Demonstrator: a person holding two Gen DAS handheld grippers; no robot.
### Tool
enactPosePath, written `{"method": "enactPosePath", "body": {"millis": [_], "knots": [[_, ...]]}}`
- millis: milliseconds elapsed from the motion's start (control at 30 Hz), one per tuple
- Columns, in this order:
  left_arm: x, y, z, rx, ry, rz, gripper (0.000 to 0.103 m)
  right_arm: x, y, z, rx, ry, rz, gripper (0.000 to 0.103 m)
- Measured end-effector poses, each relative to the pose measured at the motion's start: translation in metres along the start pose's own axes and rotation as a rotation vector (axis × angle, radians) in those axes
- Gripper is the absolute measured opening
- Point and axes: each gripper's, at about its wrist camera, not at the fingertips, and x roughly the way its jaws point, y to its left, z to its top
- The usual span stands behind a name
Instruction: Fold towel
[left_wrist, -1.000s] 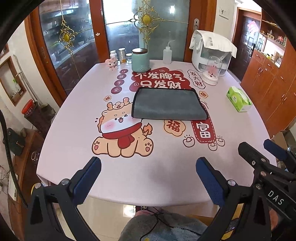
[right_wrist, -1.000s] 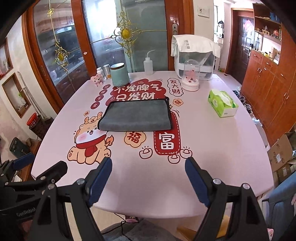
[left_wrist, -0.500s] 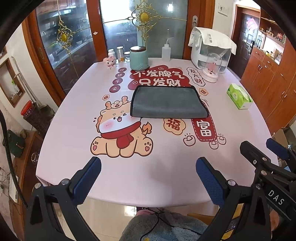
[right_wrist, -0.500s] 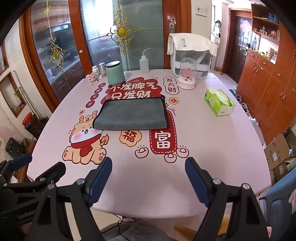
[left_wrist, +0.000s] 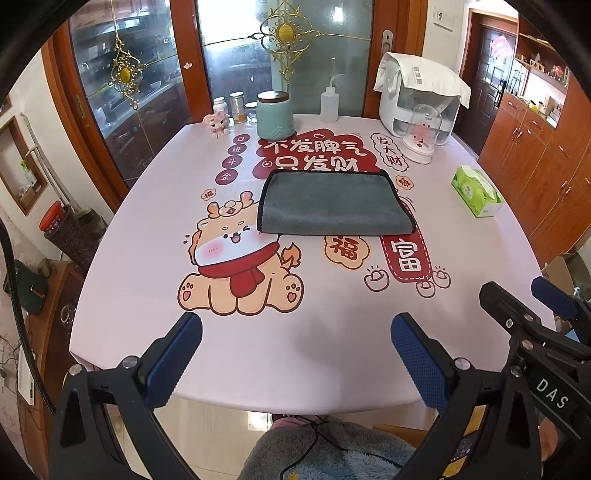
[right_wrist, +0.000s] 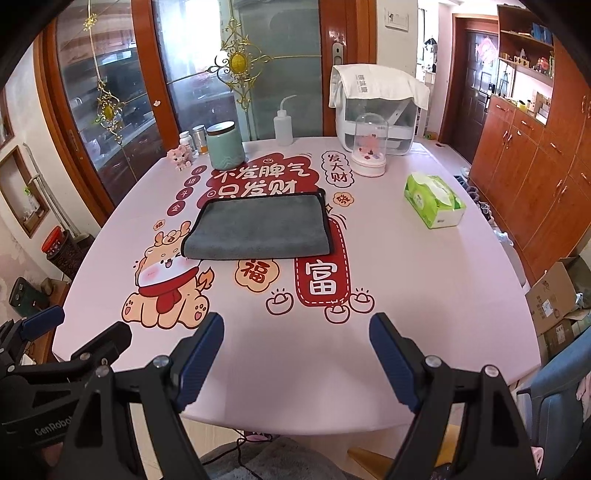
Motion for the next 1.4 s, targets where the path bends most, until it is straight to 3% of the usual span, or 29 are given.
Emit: {"method": "enactPosePath", "body": {"millis": [1400], "knots": [[0.009, 0.014, 0.003, 0.008, 0.018, -0.003, 0.102, 0.008, 0.01, 0.005, 0.009, 0.011, 0.002, 0.082]]}}
